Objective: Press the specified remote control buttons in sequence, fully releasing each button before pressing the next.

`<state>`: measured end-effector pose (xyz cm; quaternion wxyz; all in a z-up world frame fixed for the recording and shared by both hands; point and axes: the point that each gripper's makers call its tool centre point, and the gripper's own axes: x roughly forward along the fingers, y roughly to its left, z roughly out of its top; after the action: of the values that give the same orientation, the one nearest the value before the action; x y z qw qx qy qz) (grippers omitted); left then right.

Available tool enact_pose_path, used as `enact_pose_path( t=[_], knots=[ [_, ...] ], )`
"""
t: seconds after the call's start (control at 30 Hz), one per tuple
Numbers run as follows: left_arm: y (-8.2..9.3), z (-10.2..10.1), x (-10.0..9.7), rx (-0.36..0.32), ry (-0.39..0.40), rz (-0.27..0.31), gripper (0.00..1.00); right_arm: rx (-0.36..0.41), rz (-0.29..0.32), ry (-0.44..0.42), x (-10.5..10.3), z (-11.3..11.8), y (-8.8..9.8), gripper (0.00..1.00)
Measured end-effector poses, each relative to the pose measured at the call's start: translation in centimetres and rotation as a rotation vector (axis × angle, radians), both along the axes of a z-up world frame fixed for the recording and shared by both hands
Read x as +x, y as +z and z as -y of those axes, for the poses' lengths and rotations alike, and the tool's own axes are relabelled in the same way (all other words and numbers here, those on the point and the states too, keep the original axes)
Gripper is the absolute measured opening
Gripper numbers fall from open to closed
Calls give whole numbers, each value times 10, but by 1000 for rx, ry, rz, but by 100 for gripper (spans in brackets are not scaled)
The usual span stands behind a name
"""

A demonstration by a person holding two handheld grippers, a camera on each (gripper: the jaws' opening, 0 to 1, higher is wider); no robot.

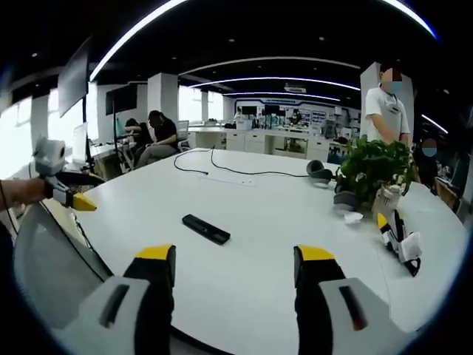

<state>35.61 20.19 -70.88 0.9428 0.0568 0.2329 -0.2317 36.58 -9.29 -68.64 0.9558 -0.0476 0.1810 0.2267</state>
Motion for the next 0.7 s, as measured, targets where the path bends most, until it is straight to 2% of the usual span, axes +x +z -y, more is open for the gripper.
enact_pose_path(
  t=[0.03,0.07,0.13,0.43,0.6,0.7],
  knots=[
    [-1,1,1,23,-6,-5,95,0,2,-1,0,0,0,67],
    [-6,-1,3,75,-7,-19,95,0,3,-1,0,0,1,67],
    [-9,2,7,124,-46,-23,95,-1,8,1,0,0,1,67],
    [-21,17,14,116,-124,-83,95,-3,20,-7,1,2,4,67],
    [-34,22,14,127,-178,-134,94,-10,14,-4,1,1,2,67],
    [-37,24,20,120,-205,-154,91,-13,14,0,1,1,2,67]
  ],
)
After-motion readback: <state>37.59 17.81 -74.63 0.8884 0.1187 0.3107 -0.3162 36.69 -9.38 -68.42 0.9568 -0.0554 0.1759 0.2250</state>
